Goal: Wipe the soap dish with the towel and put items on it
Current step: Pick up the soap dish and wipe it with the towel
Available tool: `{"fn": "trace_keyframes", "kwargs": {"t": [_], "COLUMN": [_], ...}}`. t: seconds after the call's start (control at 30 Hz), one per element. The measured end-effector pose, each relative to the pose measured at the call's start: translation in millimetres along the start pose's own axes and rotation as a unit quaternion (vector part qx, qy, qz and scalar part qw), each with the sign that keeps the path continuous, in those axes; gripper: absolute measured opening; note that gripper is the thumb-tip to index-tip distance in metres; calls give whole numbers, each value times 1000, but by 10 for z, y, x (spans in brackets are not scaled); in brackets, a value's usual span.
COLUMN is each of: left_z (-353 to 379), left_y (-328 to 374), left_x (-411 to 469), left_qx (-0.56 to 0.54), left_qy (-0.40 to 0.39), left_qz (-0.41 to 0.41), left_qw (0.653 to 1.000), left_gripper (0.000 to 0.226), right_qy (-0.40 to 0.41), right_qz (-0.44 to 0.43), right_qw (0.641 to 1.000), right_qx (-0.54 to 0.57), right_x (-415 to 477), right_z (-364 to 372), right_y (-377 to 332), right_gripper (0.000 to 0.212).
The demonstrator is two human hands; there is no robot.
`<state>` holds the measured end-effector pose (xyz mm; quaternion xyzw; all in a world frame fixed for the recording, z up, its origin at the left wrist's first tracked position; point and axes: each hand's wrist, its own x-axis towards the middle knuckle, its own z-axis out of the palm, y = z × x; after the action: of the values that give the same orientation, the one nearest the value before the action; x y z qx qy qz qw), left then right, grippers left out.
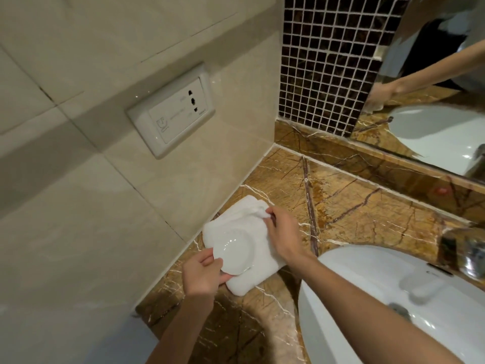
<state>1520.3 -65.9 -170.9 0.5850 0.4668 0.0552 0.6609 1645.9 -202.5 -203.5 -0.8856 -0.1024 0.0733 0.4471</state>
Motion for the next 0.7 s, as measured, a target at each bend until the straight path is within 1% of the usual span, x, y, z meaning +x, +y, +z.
{"fn": "trace_keyframes", "kwargs": {"t": [0.07,0.1,0.27,0.37,0.43,0.53,0.6,0.7], "left_z": [14,32,70,266,452,773,995,1333], "left_y": [36,50,137,171,175,155,114,26], "left_x": [-26,-38,-13,-21,-52,-192,-351,-633], "left_qx": [-1,-1,9,54,80,67,75,108], "left_qy": [-11,-19,-41,-54,-65,-109,-148,-209], "left_qz": [0,2,17,40,48,58,71,96], "left_qw": [1000,1000,999,996,994,990,984,967], "left_gripper": [36,37,38,38,39,30,27,28], "right_qy": [-28,-26,2,21,16,3,35,93], "right_qz": [-5,-6,33,47,61,107,140,194], "right_qw": [1000,1000,992,980,975,975,974,961], "right_qx": [-7,2,126,190,213,194,173,174], "right_x": [110,138,-60,-239,-389,-627,-784,-1017], "right_z": [1,-11,-49,-288,-468,-720,-925,-1287], "right_y": [-12,-10,-78,-51,8,172,296,479], "right_gripper": [9,10,21,23,24,15,17,15]}}
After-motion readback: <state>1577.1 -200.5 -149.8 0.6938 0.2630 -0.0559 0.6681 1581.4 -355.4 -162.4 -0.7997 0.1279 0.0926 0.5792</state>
